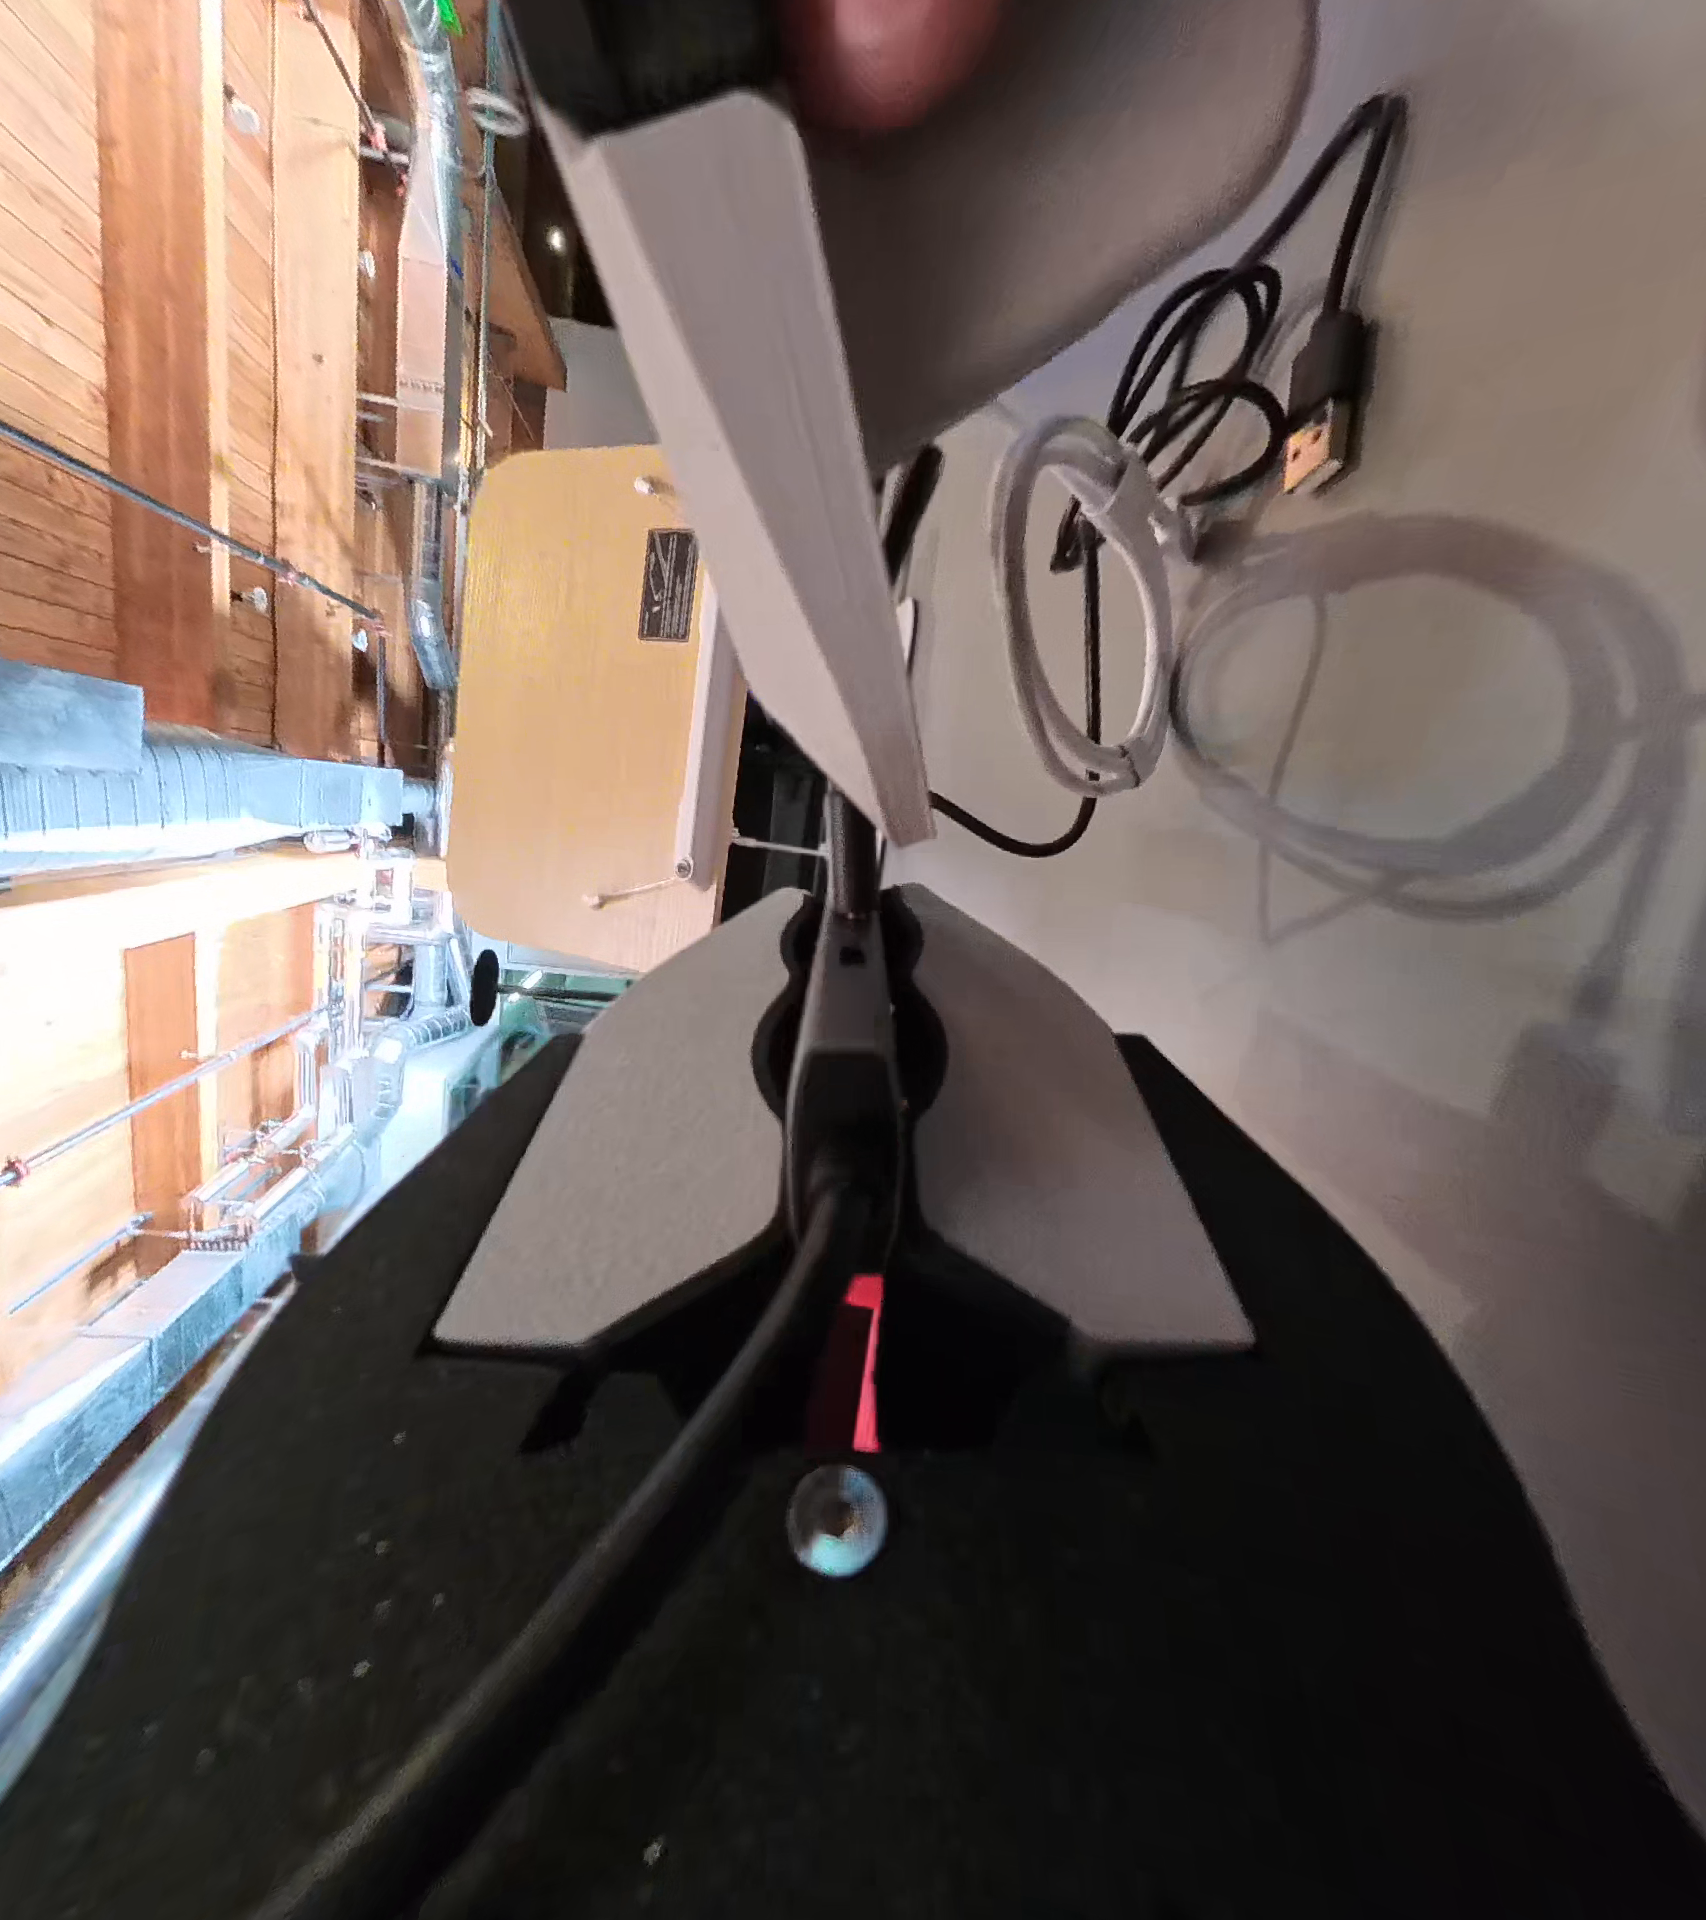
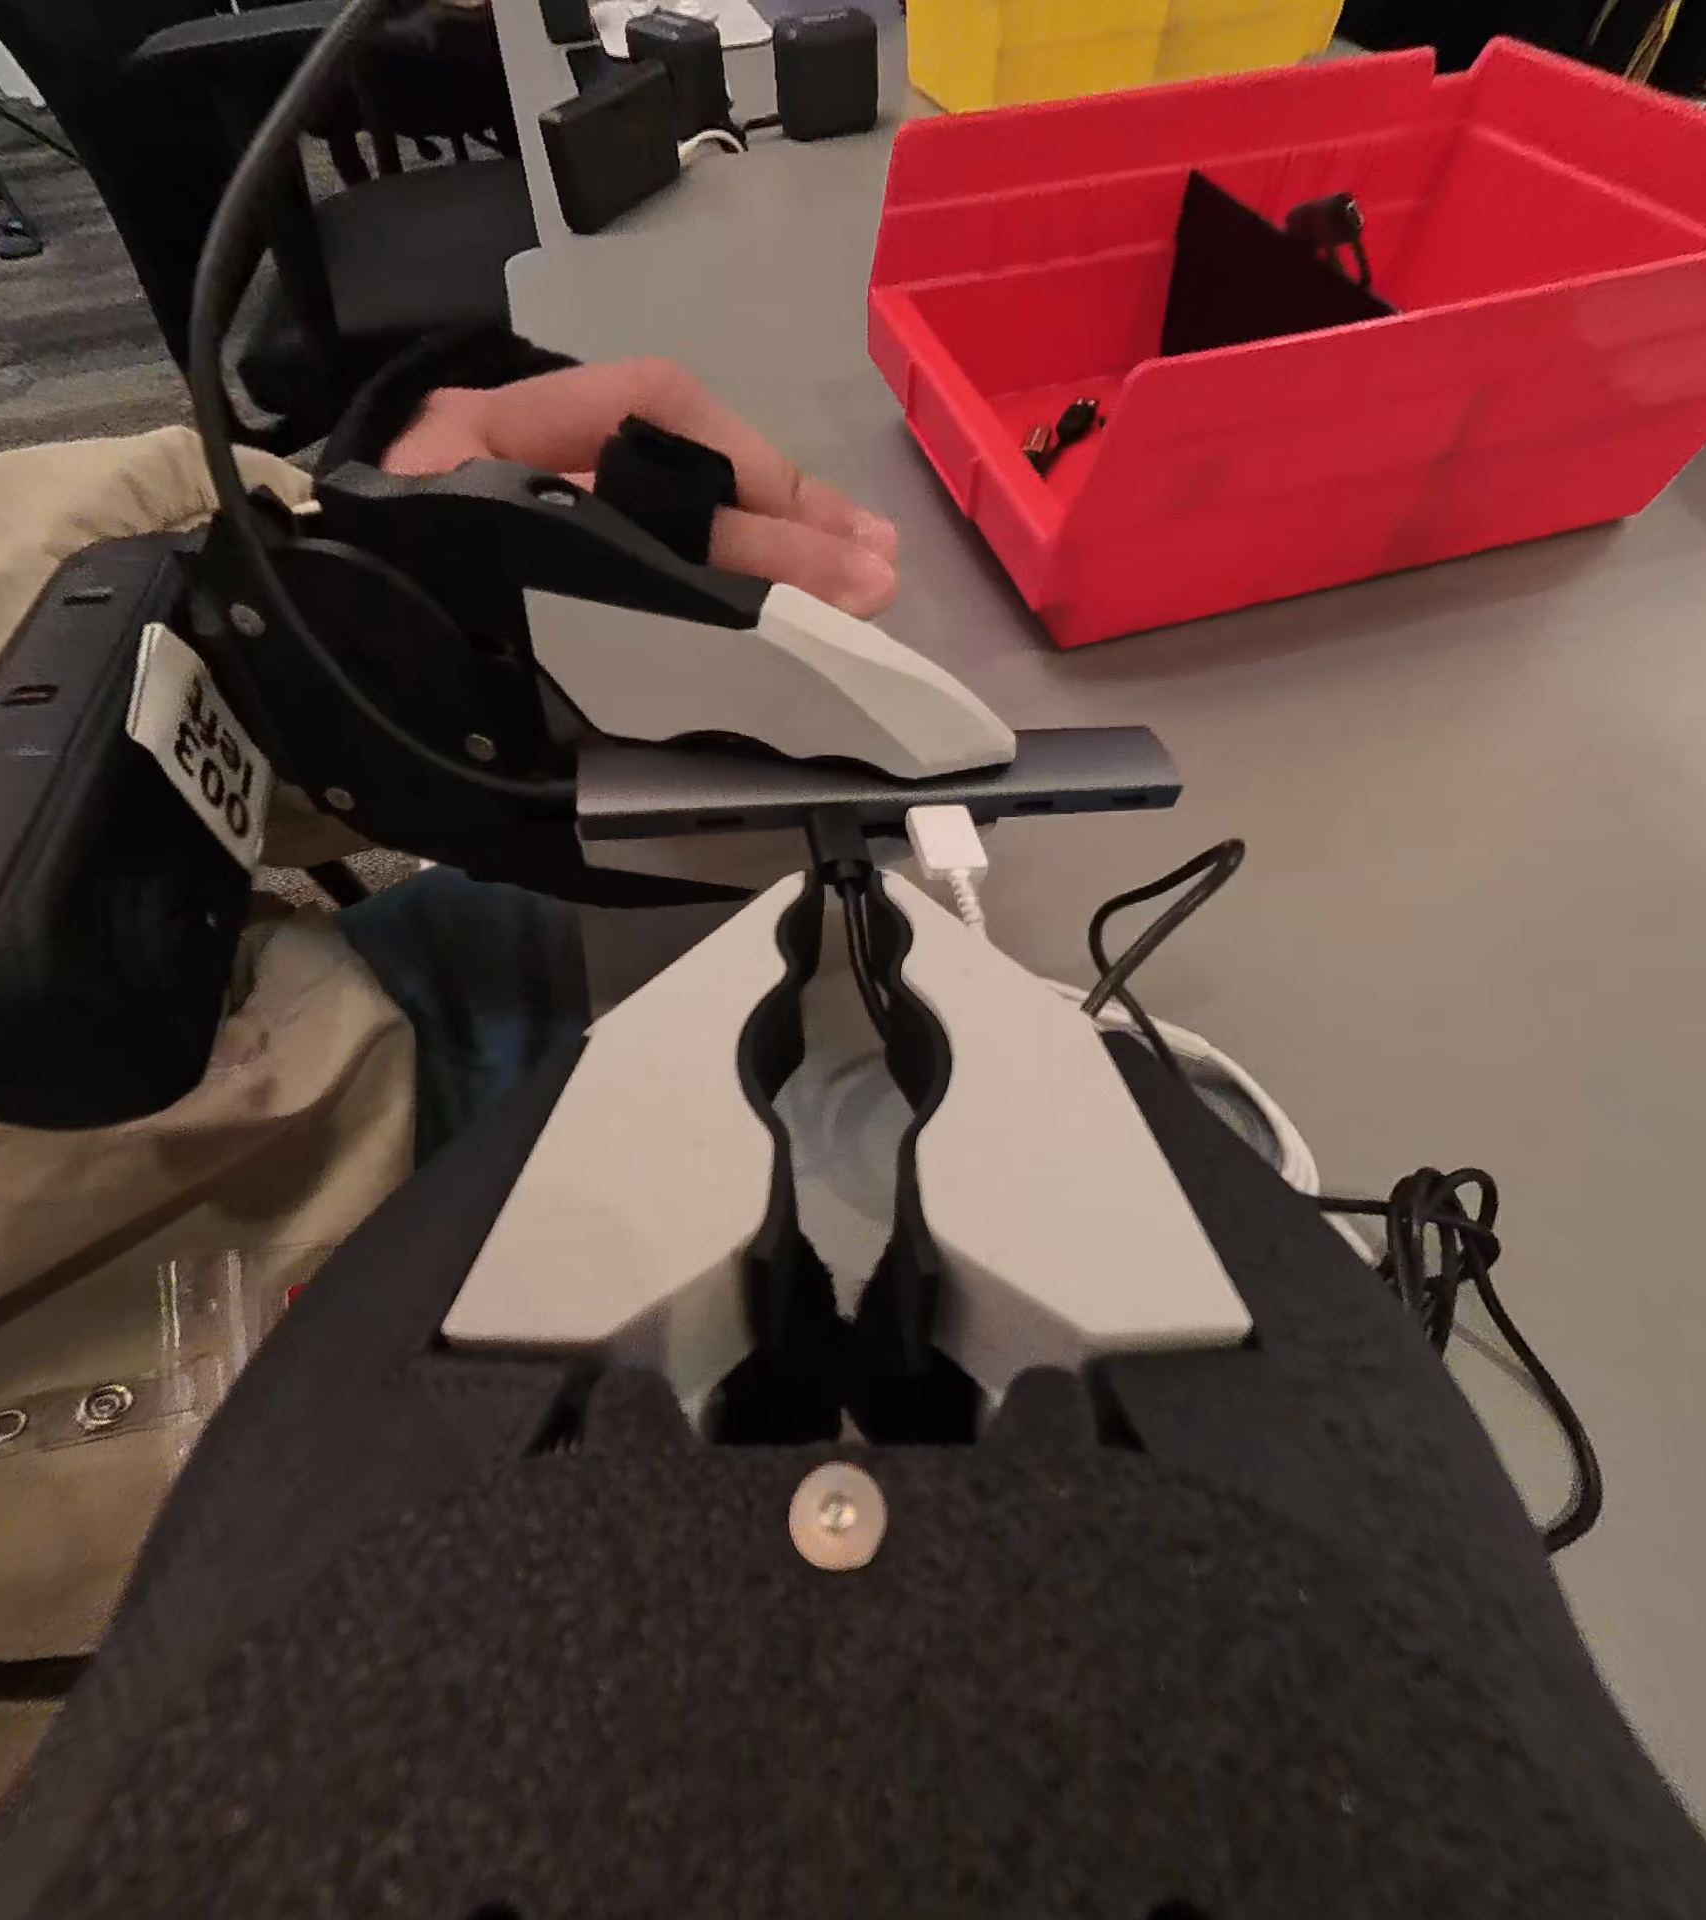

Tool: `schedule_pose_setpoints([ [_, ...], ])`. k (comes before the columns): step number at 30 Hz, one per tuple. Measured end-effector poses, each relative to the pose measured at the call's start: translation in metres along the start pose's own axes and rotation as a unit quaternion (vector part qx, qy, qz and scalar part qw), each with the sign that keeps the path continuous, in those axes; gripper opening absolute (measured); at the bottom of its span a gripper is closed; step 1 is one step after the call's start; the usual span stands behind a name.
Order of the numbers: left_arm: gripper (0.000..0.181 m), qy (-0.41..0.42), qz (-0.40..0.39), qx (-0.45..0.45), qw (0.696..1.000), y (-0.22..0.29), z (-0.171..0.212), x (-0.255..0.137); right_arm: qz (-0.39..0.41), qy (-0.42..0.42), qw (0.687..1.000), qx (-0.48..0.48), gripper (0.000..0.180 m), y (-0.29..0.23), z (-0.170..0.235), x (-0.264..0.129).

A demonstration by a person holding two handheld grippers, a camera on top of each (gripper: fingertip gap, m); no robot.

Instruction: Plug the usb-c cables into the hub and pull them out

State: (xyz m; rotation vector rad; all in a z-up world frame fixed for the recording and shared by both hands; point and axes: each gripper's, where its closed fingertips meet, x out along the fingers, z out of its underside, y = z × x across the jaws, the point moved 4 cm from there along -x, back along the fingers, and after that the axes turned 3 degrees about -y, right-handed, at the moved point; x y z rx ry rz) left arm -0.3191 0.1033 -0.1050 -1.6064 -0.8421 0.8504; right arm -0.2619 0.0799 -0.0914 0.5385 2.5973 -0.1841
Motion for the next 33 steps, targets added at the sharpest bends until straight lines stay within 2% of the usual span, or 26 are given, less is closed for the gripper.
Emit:
schedule_pose_setpoints([
  [14, 0.010, -0.040, 0.001, 0.006, 0.999, 0.001, 0.001, 0.003, 0.014, -0.007, 0.999, 0.037, 0.007, 0.002, 0.004, 0.004],
  [16, 0.010, -0.040, 0.015, -0.035, 0.998, 0.003, 0.003, 0.006, 0.023, 0.000, 0.999, 0.046, 0.008, 0.005, 0.004, 0.005],
  [19, 0.010, -0.021, 0.053, -0.172, 0.983, -0.002, 0.008, 0.011, 0.021, 0.040, 0.998, 0.047, 0.013, 0.009, -0.008, -0.001],
  [21, 0.011, -0.026, 0.088, -0.294, 0.951, -0.006, 0.019, 0.014, 0.006, 0.106, 0.993, 0.043, 0.030, 0.013, -0.024, -0.021],
  [23, 0.010, -0.006, 0.117, -0.423, 0.899, -0.013, 0.030, 0.013, 0.025, 0.164, 0.985, 0.050, 0.036, 0.029, -0.033, -0.047],
  [25, 0.011, 0.026, 0.149, -0.548, 0.822, -0.022, 0.036, 0.011, 0.034, 0.191, 0.978, 0.076, 0.037, 0.048, -0.029, -0.066],
  [27, 0.011, 0.077, 0.184, -0.655, 0.729, -0.029, 0.036, 0.009, 0.030, 0.170, 0.977, 0.121, 0.046, 0.065, -0.011, -0.065],
  [28, 0.010, 0.102, 0.199, -0.692, 0.686, -0.032, 0.035, 0.008, 0.023, 0.154, 0.977, 0.145, 0.052, 0.069, 0.000, -0.058],
  [30, 0.011, 0.145, 0.230, -0.731, 0.625, -0.034, 0.028, 0.006, -0.004, 0.141, 0.974, 0.176, 0.058, 0.068, 0.011, -0.041],
  [33, 0.011, 0.192, 0.267, -0.752, 0.571, -0.036, 0.013, 0.002, -0.050, 0.166, 0.964, 0.200, 0.061, 0.056, 0.003, -0.026],
])
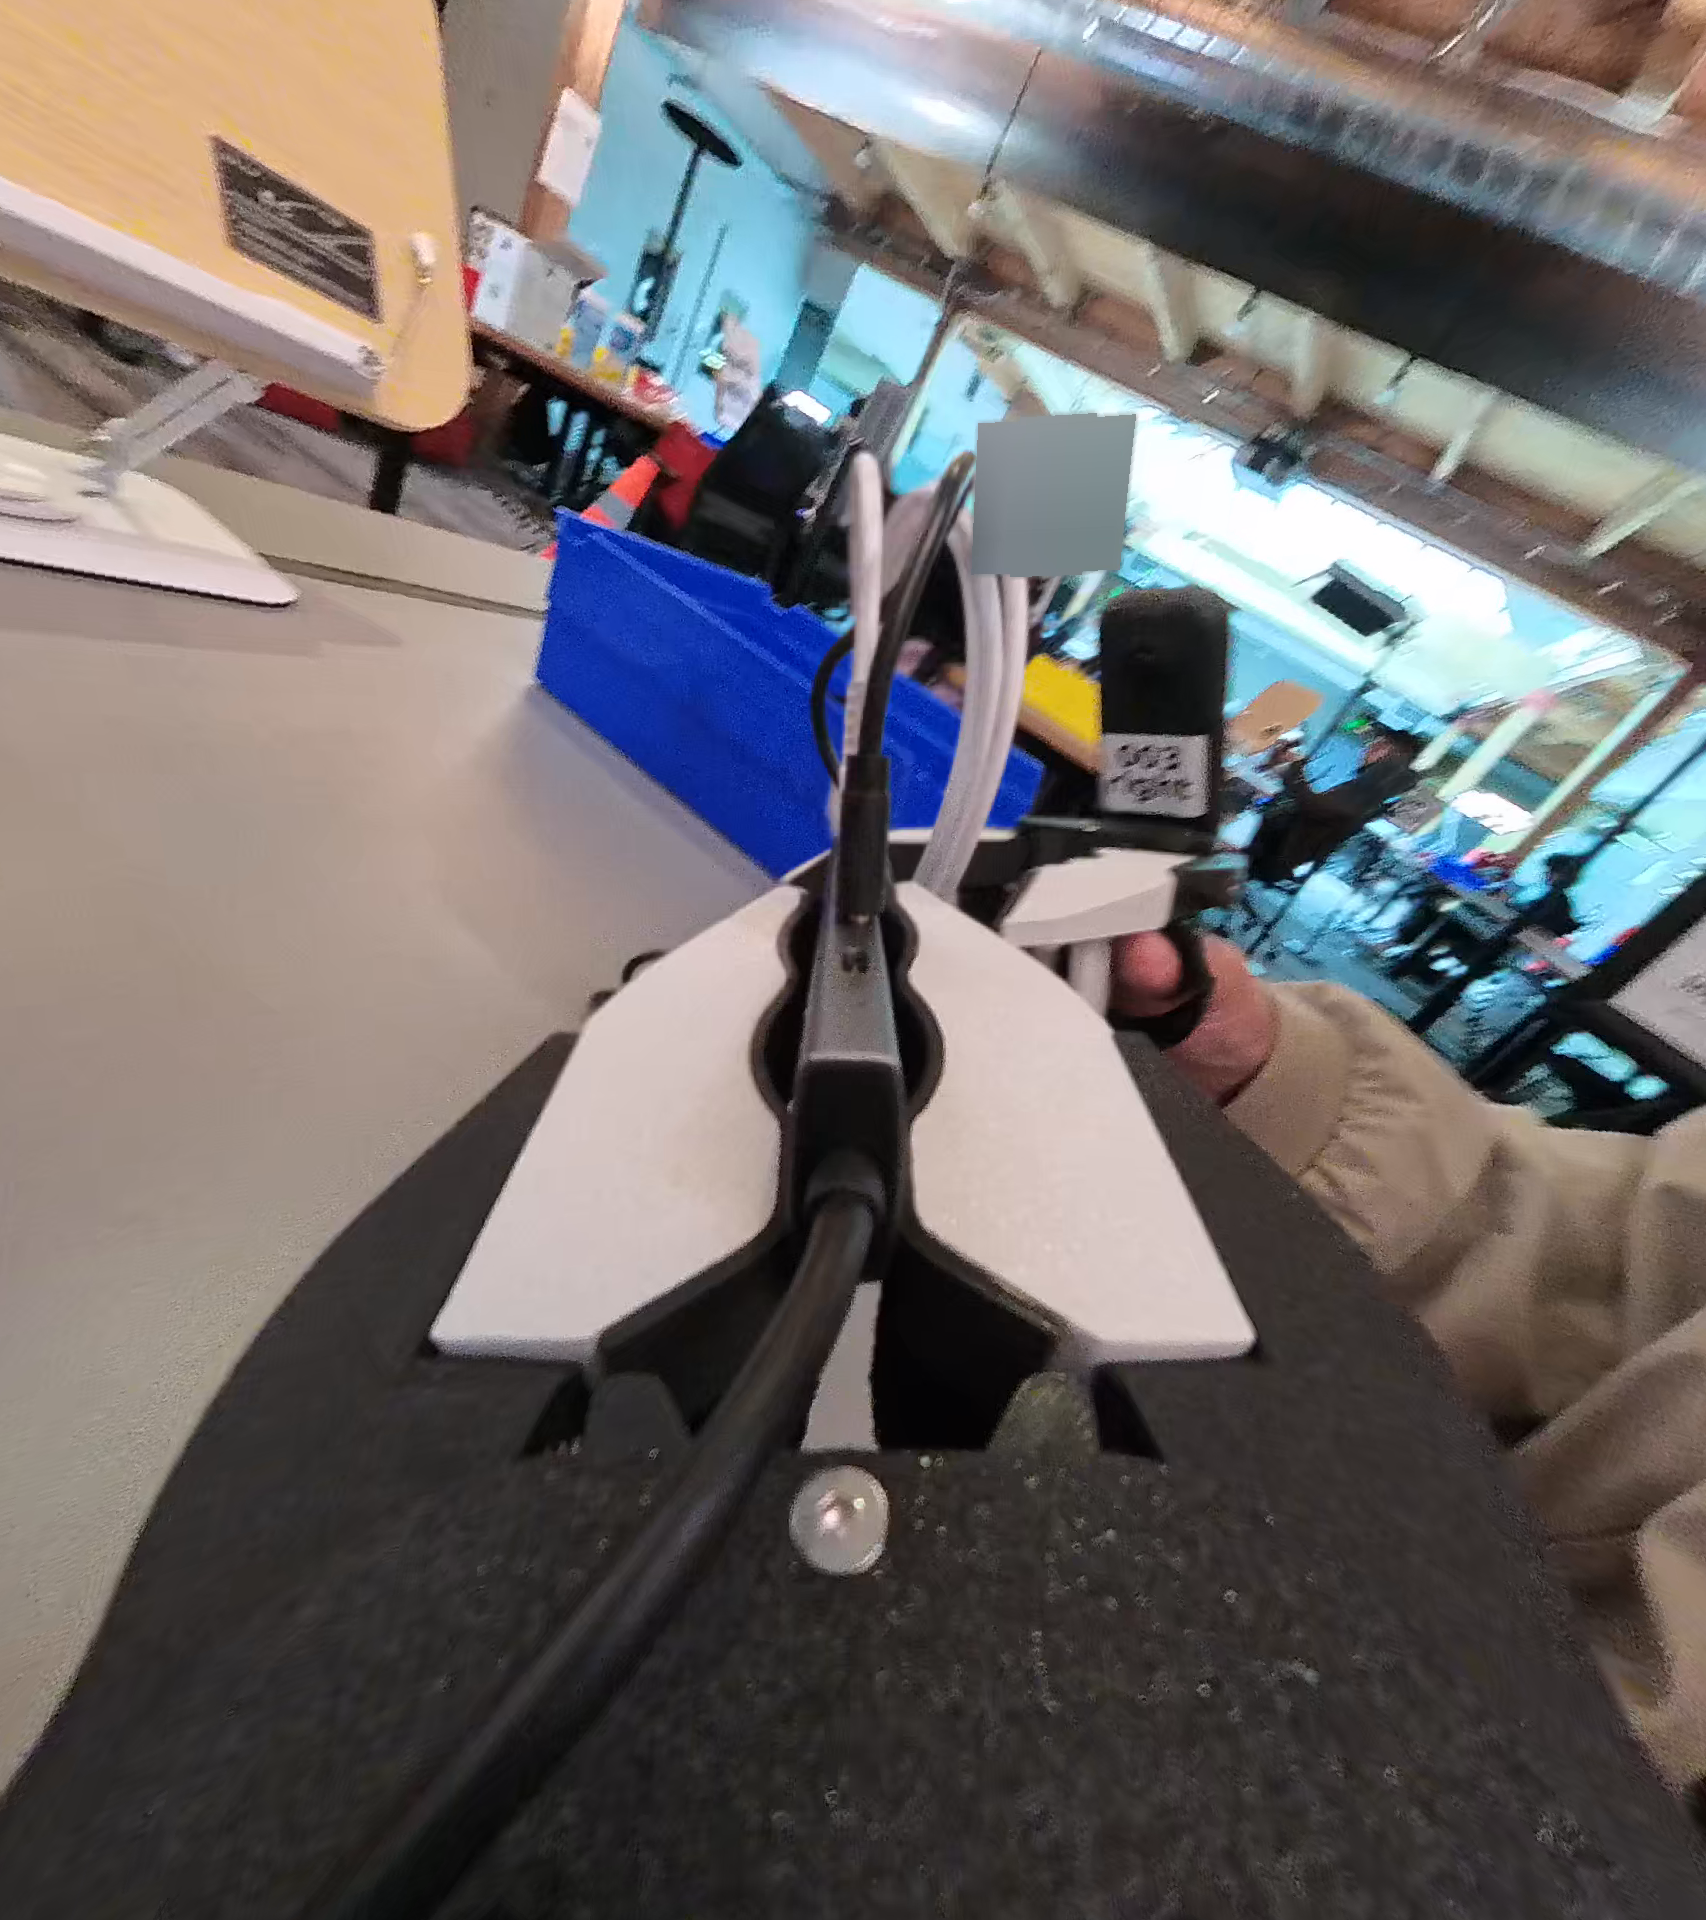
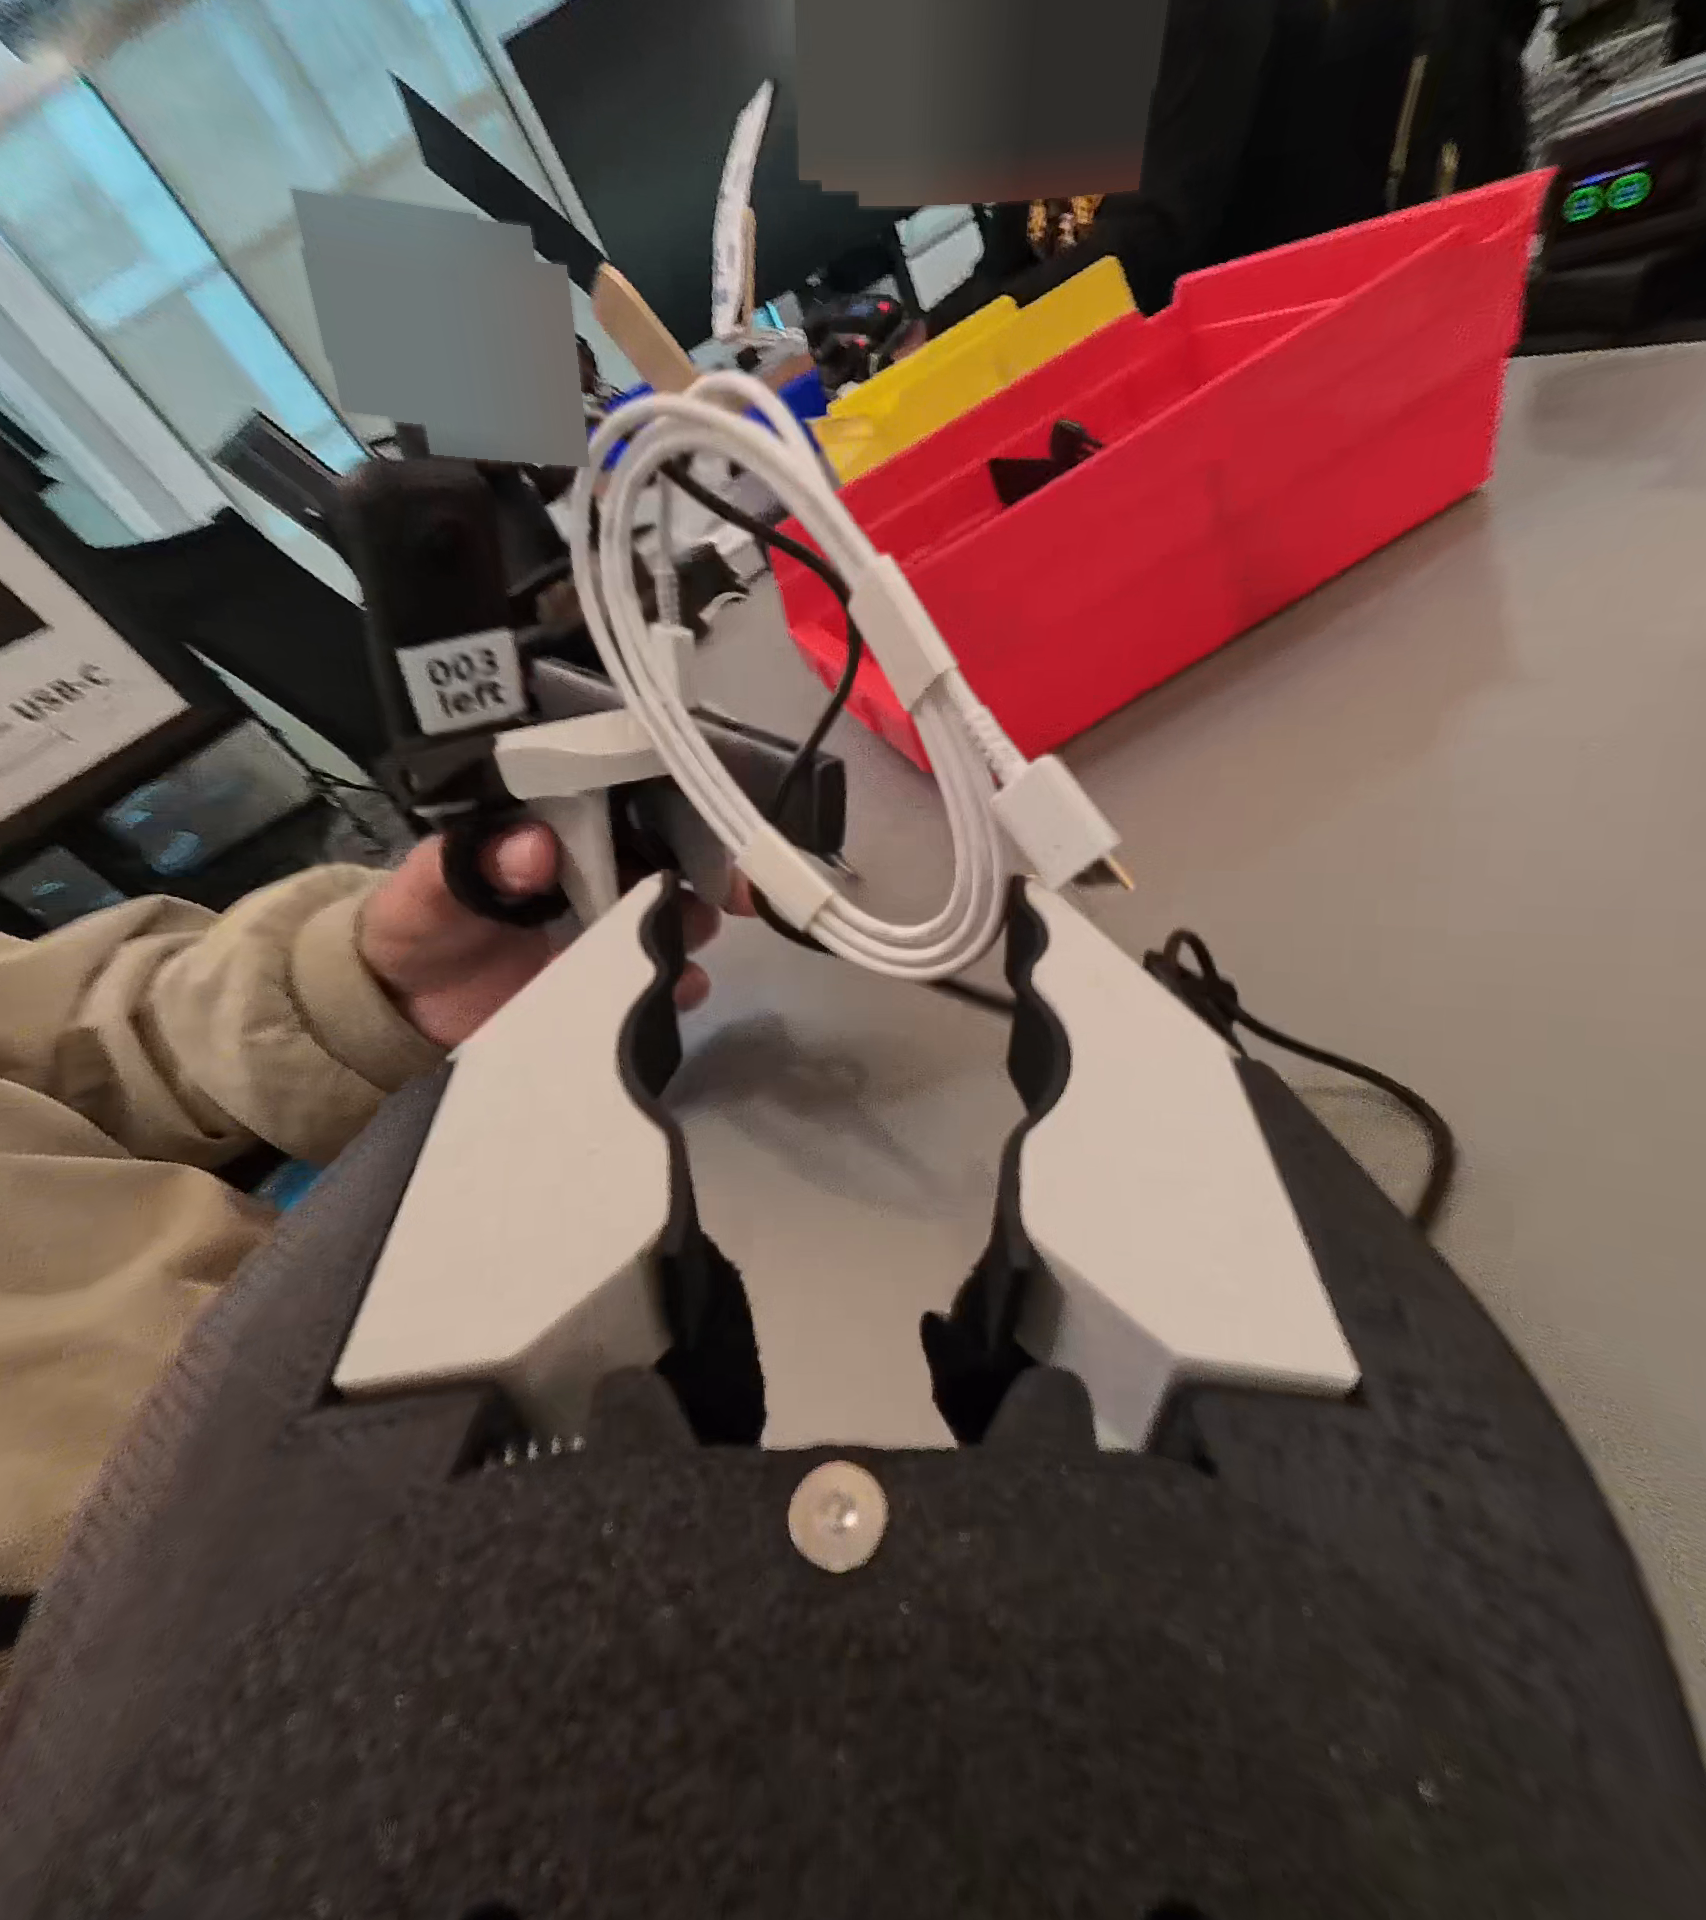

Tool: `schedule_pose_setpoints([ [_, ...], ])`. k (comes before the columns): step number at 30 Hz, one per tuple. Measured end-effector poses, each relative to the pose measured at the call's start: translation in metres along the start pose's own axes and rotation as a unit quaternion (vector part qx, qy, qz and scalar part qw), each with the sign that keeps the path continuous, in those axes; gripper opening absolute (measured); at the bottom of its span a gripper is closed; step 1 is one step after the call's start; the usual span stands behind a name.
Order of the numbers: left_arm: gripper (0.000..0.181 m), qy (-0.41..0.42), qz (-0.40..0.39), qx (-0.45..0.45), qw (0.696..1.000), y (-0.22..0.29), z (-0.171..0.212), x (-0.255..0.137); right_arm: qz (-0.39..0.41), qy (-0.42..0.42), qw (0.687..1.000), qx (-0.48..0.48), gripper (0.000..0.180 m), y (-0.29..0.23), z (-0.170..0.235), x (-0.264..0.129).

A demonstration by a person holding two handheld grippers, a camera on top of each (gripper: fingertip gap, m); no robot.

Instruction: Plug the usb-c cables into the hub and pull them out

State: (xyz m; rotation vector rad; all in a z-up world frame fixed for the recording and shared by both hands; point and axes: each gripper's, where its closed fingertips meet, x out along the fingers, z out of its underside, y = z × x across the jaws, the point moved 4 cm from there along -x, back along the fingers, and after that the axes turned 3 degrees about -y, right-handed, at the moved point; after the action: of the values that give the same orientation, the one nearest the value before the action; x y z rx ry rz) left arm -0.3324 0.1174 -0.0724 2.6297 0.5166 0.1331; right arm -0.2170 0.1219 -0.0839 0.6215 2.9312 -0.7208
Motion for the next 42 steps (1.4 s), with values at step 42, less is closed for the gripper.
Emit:
schedule_pose_setpoints([
  [42, 0.023, -0.020, 0.141, 0.011, 0.990, 0.039, 0.005, -0.016, 0.047, 0.167, 0.983, -0.052, 0.010, 0.064, -0.282, -0.197],
])
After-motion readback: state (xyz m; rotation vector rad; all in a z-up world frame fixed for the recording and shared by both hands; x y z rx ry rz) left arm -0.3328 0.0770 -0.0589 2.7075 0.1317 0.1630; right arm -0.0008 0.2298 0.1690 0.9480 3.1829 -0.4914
